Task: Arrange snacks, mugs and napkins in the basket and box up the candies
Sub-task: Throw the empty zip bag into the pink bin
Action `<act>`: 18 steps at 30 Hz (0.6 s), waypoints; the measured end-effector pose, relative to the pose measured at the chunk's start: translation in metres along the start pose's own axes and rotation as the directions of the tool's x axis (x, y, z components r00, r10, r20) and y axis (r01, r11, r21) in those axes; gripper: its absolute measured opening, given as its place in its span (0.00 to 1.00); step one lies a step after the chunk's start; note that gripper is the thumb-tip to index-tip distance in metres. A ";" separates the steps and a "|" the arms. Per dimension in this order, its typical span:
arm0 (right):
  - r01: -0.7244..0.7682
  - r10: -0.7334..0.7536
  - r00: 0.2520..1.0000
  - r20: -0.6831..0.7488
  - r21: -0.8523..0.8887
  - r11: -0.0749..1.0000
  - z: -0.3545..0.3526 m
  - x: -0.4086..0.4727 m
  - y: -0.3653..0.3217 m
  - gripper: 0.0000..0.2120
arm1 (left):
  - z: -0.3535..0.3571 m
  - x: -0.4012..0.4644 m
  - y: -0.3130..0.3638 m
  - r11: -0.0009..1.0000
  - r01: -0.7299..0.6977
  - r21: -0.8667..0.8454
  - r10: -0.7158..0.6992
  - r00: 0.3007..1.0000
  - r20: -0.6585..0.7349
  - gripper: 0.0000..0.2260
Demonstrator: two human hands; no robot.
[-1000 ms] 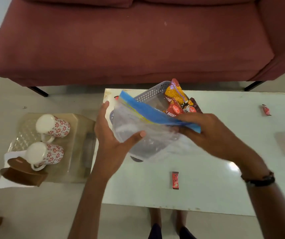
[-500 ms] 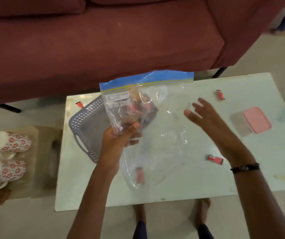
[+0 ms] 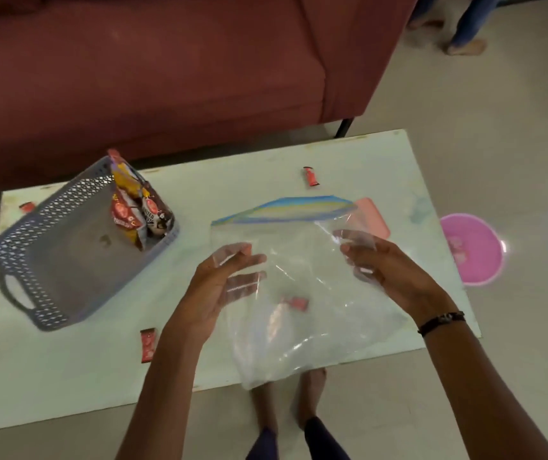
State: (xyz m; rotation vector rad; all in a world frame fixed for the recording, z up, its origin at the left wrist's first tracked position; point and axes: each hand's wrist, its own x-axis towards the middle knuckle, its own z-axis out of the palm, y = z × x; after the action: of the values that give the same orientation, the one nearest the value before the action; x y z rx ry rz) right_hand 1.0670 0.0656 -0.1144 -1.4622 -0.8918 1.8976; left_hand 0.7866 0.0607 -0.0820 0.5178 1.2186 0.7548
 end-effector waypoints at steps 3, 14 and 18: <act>-0.006 0.002 0.996 -0.093 -0.045 0.999 -0.028 -0.003 -0.003 0.13 | 0.017 0.005 -0.008 0.988 0.076 0.132 -0.082 0.996 0.037 0.17; 0.178 -0.078 0.940 -0.333 0.281 0.943 -0.118 -0.035 0.011 0.11 | 0.101 0.035 -0.046 0.987 0.057 0.152 -0.056 0.998 -0.014 0.15; 0.219 0.052 0.831 -0.554 0.411 0.885 -0.179 -0.045 0.028 0.18 | 0.159 0.045 -0.076 0.993 0.115 0.034 -0.114 0.993 -0.017 0.13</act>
State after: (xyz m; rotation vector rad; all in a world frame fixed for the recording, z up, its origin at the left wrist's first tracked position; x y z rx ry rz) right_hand 1.2502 0.0417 -0.1416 -1.5056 -0.2014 1.3582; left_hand 0.9643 0.0513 -0.1204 0.4672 1.2667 0.6419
